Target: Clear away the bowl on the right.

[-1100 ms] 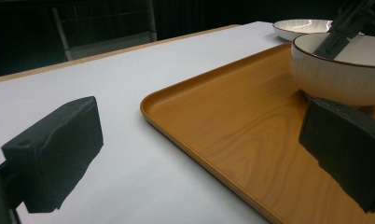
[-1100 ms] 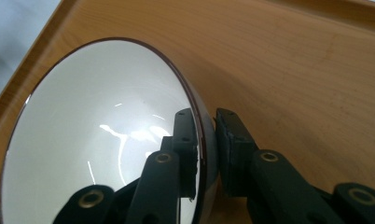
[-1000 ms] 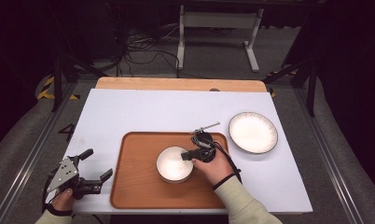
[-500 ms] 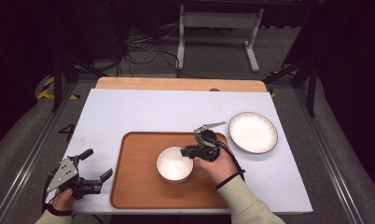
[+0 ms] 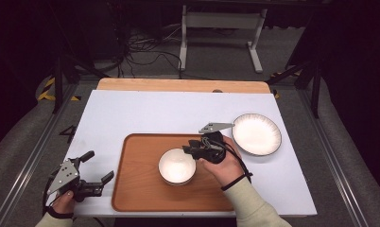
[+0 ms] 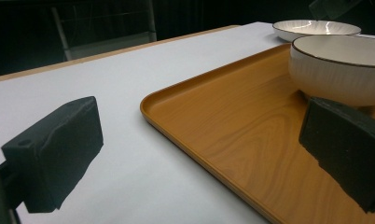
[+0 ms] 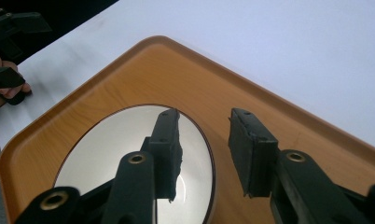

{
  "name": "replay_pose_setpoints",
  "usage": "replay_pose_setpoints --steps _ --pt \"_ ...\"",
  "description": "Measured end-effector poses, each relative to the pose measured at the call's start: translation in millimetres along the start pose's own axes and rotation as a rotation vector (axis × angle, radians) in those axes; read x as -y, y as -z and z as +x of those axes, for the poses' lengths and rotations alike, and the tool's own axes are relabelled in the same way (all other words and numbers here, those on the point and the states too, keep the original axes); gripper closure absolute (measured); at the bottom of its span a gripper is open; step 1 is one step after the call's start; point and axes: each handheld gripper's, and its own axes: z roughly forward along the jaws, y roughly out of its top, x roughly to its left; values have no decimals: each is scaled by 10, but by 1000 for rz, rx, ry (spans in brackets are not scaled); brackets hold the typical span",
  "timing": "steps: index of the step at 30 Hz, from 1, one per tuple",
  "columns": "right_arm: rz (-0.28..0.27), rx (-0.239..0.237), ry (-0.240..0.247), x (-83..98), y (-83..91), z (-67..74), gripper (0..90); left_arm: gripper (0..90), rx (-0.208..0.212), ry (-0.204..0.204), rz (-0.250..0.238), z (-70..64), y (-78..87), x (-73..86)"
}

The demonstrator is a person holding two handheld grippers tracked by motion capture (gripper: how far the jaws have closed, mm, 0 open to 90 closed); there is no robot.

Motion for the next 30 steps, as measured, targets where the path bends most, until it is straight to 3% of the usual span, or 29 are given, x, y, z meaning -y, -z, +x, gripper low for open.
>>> replay_pose_setpoints --steps 7,9,15,23,30 --pt "-47 -12 81 1 56 17 593 3 1 -1 3 1 1 -1" --pt "-78 -12 125 6 81 19 567 3 0 -1 2 1 0 -1" --pt "-147 -16 170 32 135 -4 527 3 1 -1 3 1 2 -1" --pt "-212 -32 208 96 195 -91 480 3 1 -1 3 2 1 -1" --pt "-236 -46 202 163 258 -183 460 3 0 -3 3 5 0 -2"
